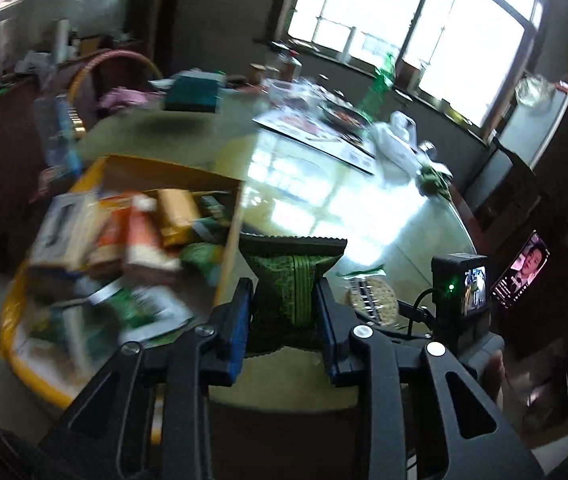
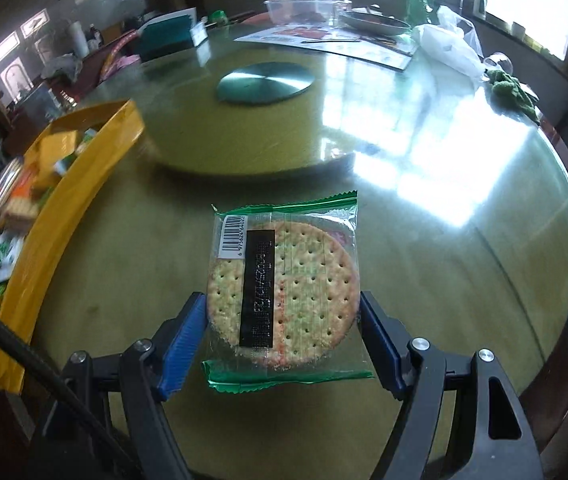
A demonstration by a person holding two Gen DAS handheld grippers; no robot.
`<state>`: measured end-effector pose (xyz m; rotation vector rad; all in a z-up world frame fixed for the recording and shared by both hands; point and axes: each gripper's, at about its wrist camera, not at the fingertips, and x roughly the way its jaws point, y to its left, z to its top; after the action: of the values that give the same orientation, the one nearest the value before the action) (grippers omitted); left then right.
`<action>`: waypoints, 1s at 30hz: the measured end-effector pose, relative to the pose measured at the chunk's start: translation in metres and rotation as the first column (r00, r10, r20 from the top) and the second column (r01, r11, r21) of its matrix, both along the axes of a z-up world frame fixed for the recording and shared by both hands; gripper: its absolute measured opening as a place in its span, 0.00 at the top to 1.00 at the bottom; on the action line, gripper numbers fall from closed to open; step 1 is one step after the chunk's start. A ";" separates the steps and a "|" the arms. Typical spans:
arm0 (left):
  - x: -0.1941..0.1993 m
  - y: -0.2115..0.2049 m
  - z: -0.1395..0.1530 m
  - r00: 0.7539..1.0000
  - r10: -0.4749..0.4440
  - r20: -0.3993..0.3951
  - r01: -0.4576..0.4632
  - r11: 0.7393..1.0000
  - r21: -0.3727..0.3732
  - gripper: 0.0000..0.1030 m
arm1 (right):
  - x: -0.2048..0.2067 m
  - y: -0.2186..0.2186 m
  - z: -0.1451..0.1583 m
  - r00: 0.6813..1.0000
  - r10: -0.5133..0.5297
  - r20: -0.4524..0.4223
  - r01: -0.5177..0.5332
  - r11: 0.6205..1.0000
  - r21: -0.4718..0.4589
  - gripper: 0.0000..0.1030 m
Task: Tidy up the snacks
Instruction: 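Carry both green packets over the yellow tray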
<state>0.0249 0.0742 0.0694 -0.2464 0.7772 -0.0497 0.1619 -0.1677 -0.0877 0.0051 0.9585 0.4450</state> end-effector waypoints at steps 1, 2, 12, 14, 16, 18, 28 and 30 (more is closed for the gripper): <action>-0.012 0.011 0.006 1.000 0.017 0.021 -0.017 1.000 -0.010 0.69 | -0.003 0.002 0.000 1.000 0.000 -0.002 0.000 1.000 -0.001 0.28; -0.019 0.018 0.010 0.999 0.033 0.037 -0.032 0.999 -0.012 0.69 | -0.006 0.003 0.001 1.000 0.002 -0.005 -0.002 1.000 0.002 0.28; -0.042 0.083 0.012 0.983 0.173 0.069 -0.170 0.985 -0.036 0.69 | -0.016 0.014 0.003 1.000 0.005 -0.019 -0.004 0.998 0.060 0.28; -0.037 0.090 0.003 0.981 0.188 0.051 -0.187 0.982 -0.026 0.69 | -0.017 0.015 0.004 0.999 0.026 -0.033 -0.022 0.994 0.106 0.28; -0.035 0.096 -0.005 0.979 0.200 0.035 -0.199 0.980 -0.029 0.69 | -0.018 0.016 0.005 0.999 0.030 -0.033 -0.025 0.991 0.131 0.28; -0.031 0.102 -0.013 0.979 0.206 0.014 -0.205 0.978 -0.045 0.69 | -0.018 0.014 0.007 0.999 0.039 -0.033 -0.033 0.983 0.179 0.28; -0.009 0.128 0.002 0.974 0.221 0.049 -0.219 0.975 -0.042 0.69 | -0.035 0.040 0.091 0.979 0.162 0.123 -0.196 0.910 0.364 0.28; 0.000 0.133 0.008 0.973 0.223 0.058 -0.221 0.975 -0.032 0.69 | -0.034 0.055 0.117 0.964 0.207 0.165 -0.256 0.885 0.388 0.28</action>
<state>0.0247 0.2072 0.0770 -0.3535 0.6840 0.1437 0.1276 -0.1129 0.0290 0.2415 0.7366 0.8544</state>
